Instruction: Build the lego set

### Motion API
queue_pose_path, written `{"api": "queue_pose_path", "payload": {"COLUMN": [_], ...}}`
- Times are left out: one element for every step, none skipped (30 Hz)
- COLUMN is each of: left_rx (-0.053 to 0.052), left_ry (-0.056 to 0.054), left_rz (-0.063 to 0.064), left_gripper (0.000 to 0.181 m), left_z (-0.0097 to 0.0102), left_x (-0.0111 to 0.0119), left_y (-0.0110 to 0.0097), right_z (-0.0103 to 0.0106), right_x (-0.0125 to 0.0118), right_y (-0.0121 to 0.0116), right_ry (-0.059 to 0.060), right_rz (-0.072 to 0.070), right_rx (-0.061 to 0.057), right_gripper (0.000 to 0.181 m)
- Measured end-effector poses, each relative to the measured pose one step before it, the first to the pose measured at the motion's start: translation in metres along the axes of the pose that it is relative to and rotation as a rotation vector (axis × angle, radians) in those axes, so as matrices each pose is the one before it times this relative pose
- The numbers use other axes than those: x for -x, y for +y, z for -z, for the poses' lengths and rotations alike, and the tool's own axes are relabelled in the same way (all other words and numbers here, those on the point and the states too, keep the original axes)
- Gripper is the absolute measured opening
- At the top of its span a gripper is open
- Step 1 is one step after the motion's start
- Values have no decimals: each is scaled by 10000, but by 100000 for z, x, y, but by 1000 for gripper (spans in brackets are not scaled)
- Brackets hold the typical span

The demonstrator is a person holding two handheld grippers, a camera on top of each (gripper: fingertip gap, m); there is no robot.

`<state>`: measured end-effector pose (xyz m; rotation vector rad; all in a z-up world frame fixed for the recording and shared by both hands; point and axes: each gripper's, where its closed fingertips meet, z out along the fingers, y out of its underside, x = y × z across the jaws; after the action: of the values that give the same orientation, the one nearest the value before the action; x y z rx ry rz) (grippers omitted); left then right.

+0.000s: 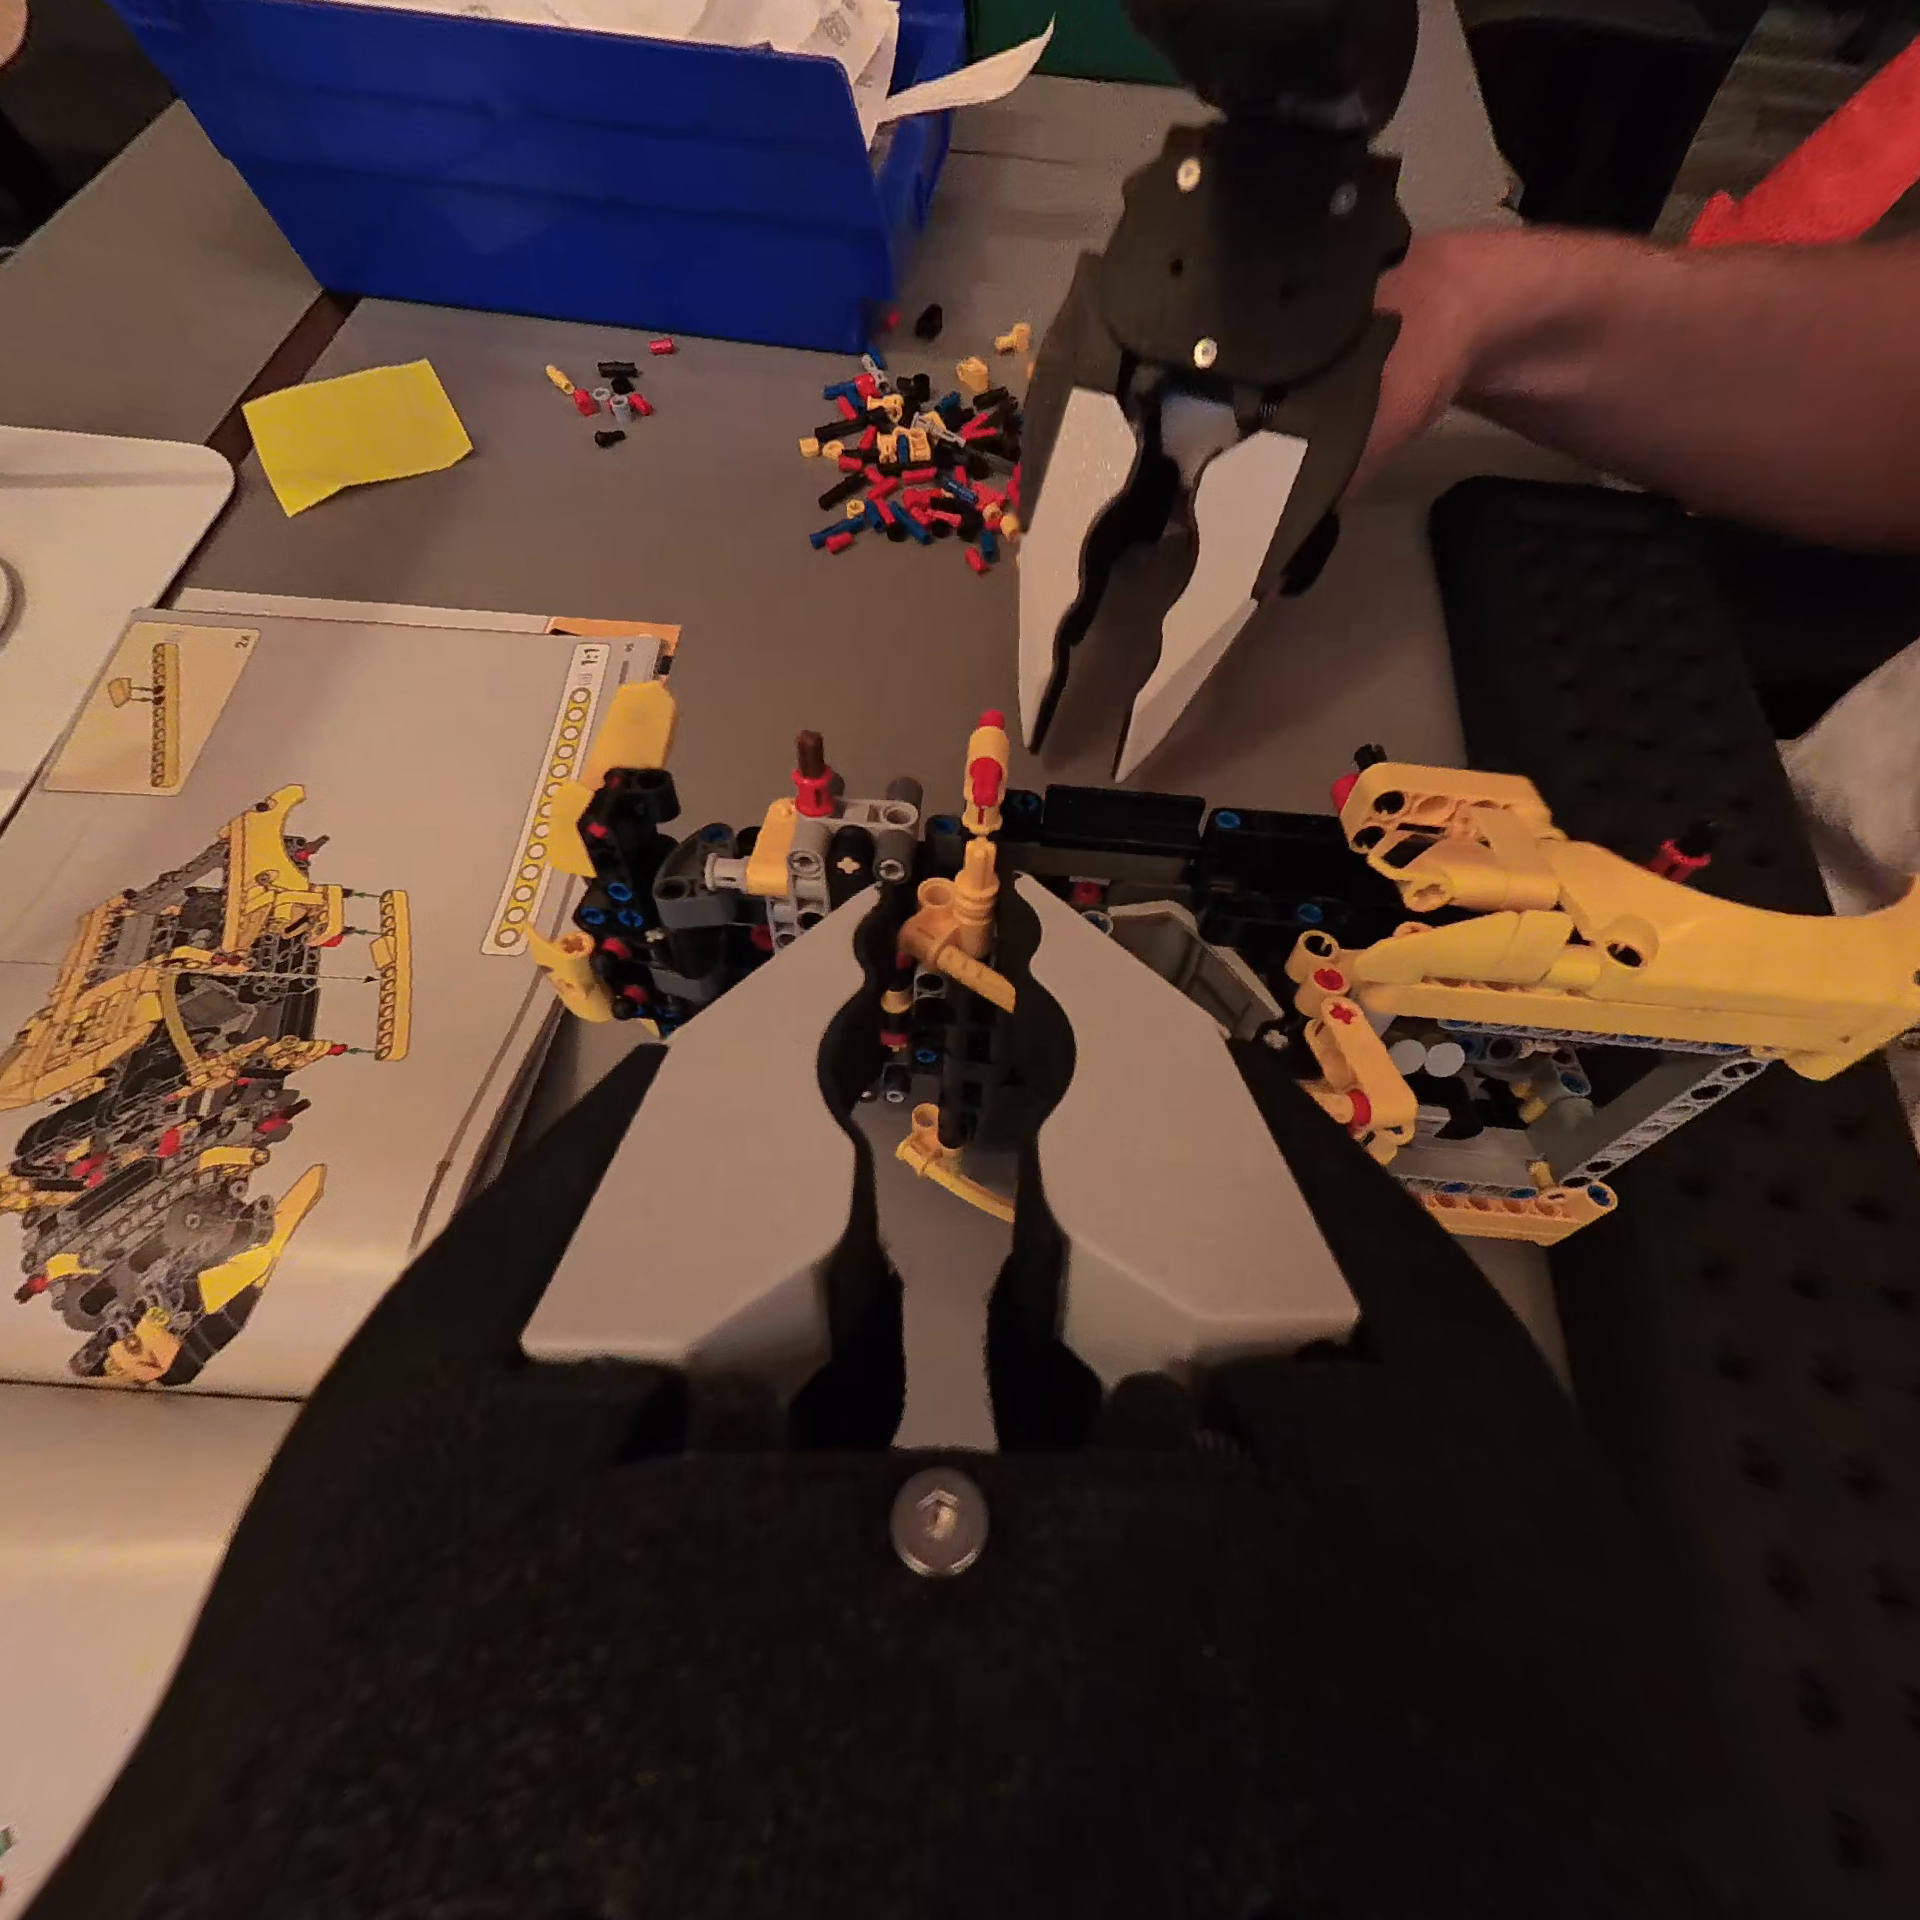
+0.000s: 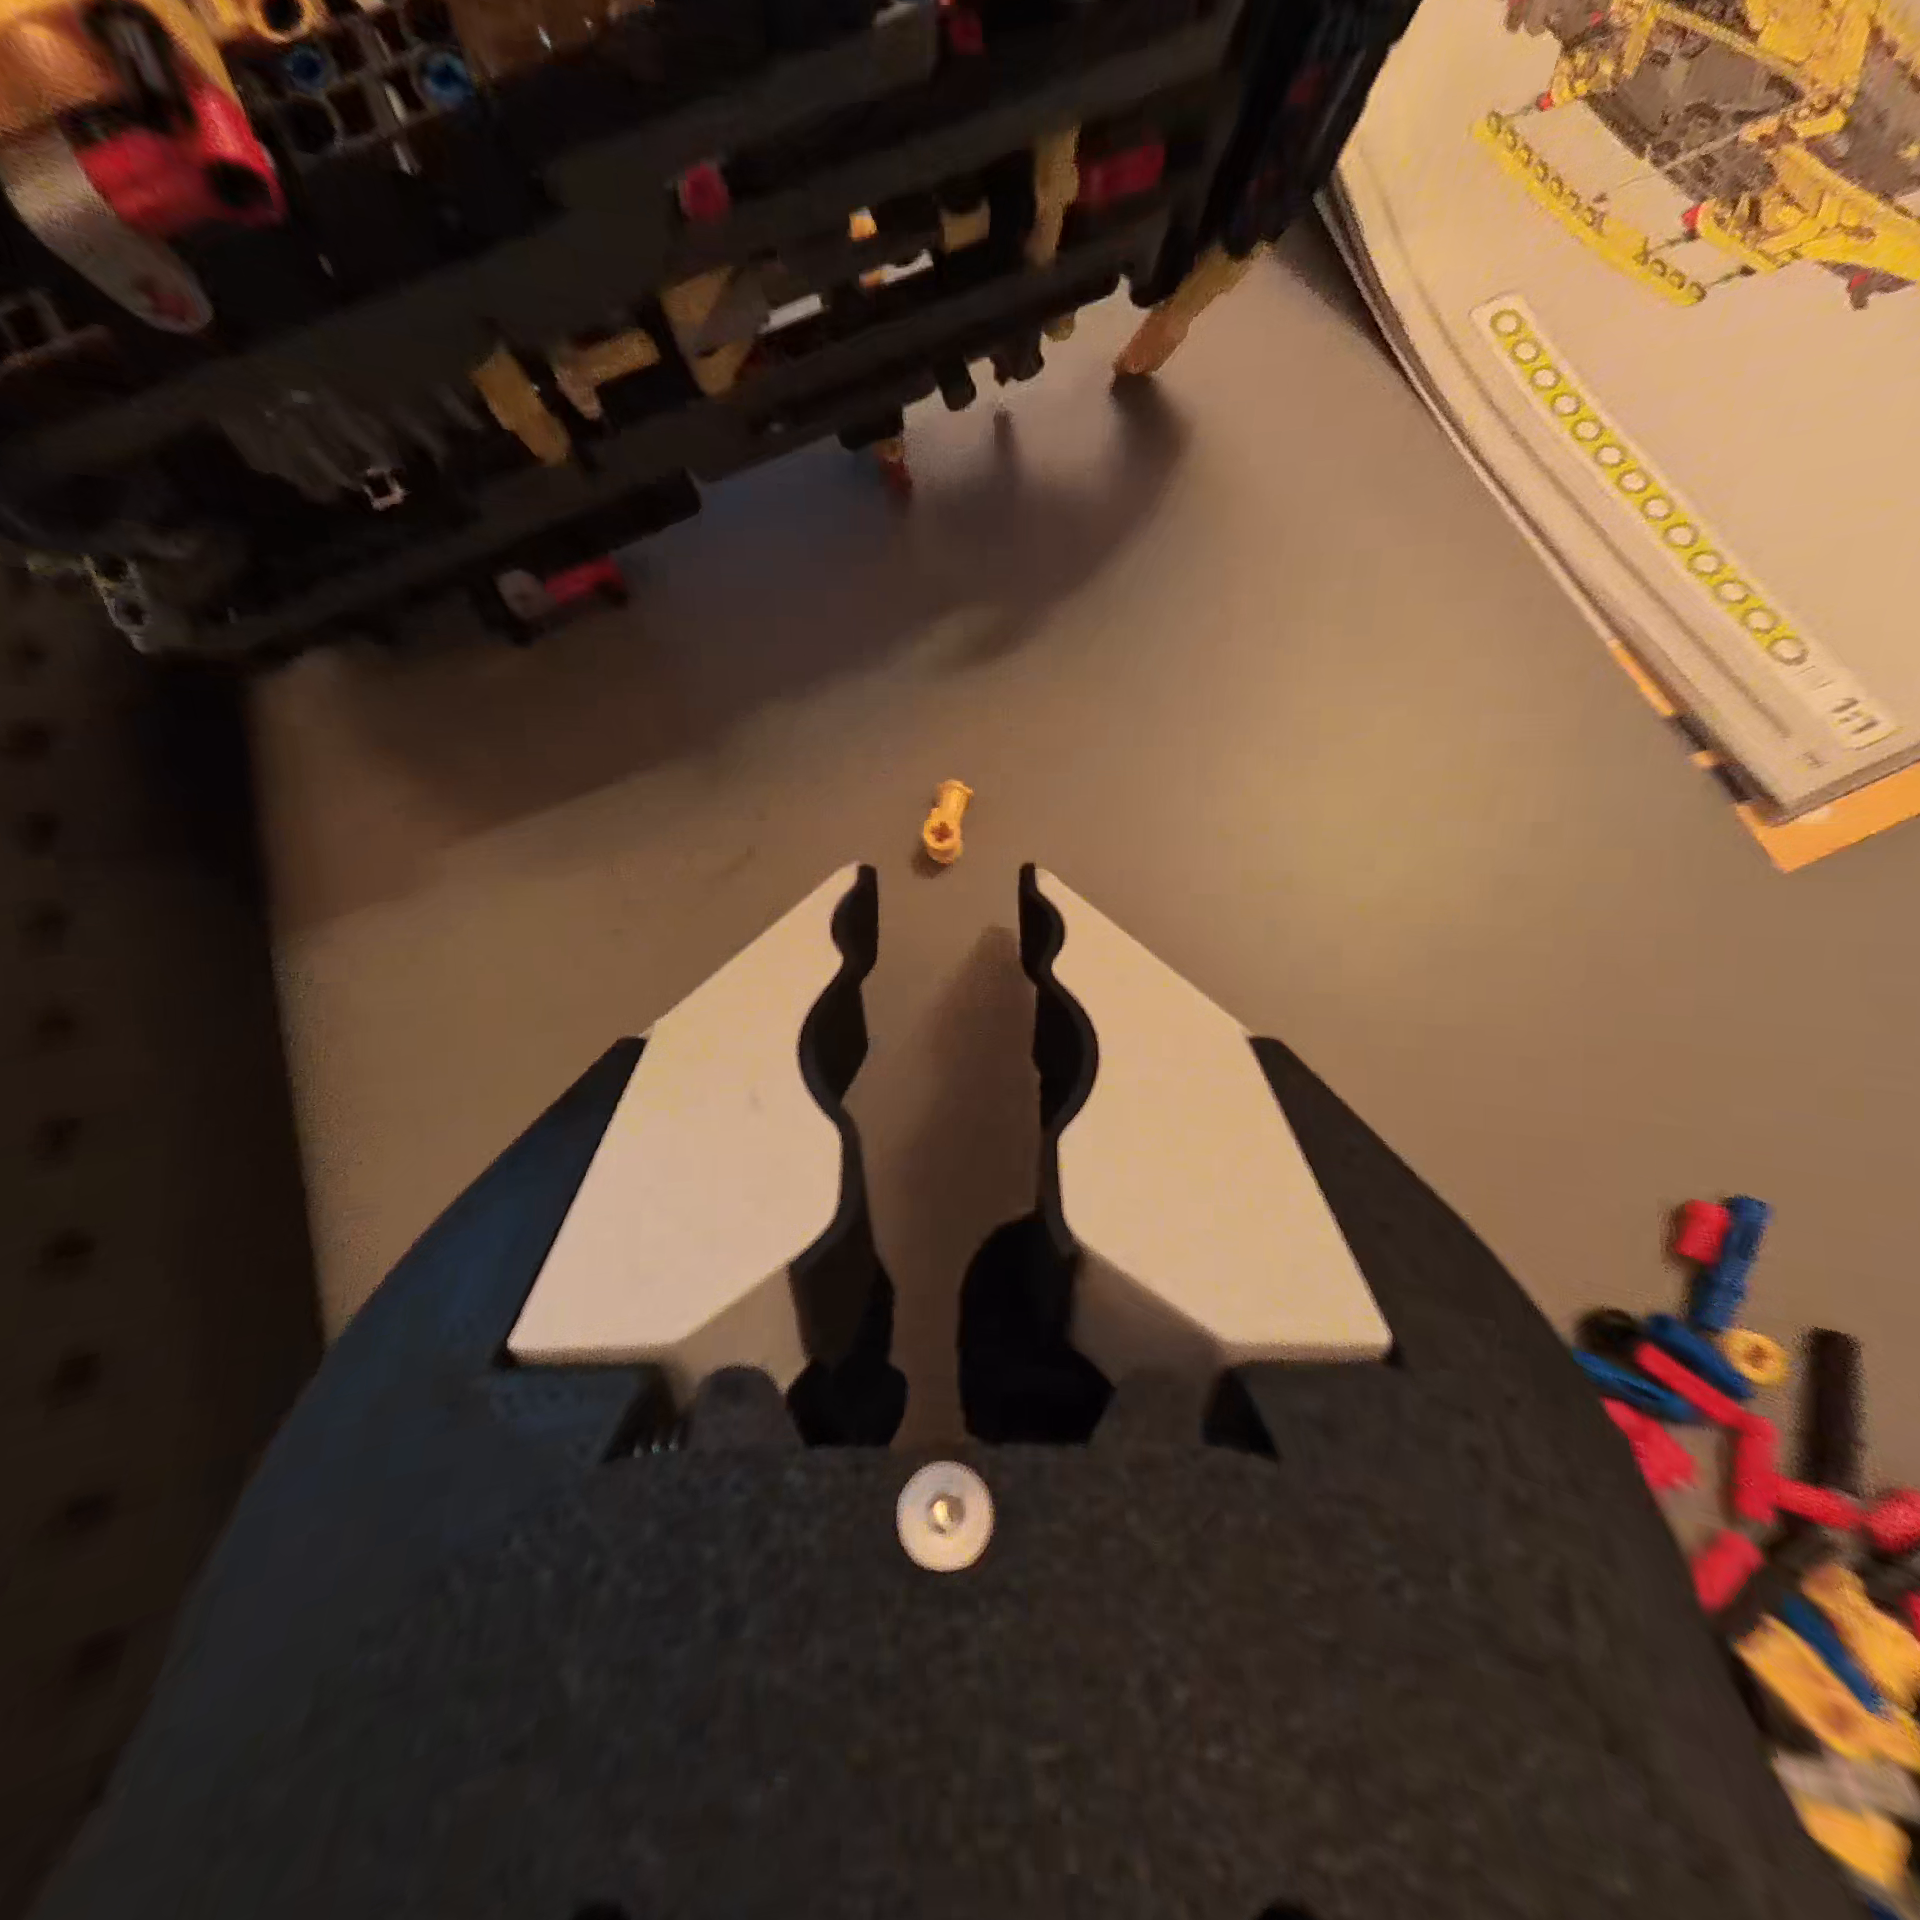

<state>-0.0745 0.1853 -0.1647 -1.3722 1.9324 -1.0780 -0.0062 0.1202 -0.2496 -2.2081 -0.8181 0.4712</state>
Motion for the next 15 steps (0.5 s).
{"api": "queue_pose_path", "payload": {"left_rx": [-39,-24,-16,-7,-1,-10,-31,-48,-51,-42,-28,-17,-16,-26,-28], "left_ry": [47,16,-14,-15,2,11,14,22,24,13,1,-5,-9,-1,8], "left_rz": [90,31,-17,-9,19,21,17,30,33,14,0,-5,-9,6,30], "left_gripper": [18,18,18,18,18,18,18,18,18,18,18,18,18,18,18], "left_z": [42,20,12,-1,3,-3,-12,-37,-44,-30,-25,10,35,56,56], "left_x": [-4,2,9,3,-7,-1,3,-6,-18,-11,-13,-1,8,5,8], "left_y": [21,0,5,5,0,-1,-16,-13,-32,-25,-19,13,17,31,26], "right_z": [-347,-284,-231,-166,-106,-177,-292,-292,-43,27,195,398,491,411,267], "right_x": [141,-211,-184,-112,-99,164,172,-56,10,39,-347,-166,-60,-160,-146], "right_y": [-34,111,26,-155,-186,-178,121,373,-135,-58,-169,-641,-962,-768,-345], "right_ry": [35,298,300,248,208,1,-82,18,-21,-54,186,21,-97,-50,-17], "right_rz": [-16,192,279,240,204,124,50,-26,-66,9,-15,-14,-77,-94,15], "right_rx": [-119,92,82,9,-17,-65,75,240,-97,15,56,-162,-304,-137,113], "right_gripper": [25,25,21,15,10,8,7,6,2,0,0,0,0,0,0]}}
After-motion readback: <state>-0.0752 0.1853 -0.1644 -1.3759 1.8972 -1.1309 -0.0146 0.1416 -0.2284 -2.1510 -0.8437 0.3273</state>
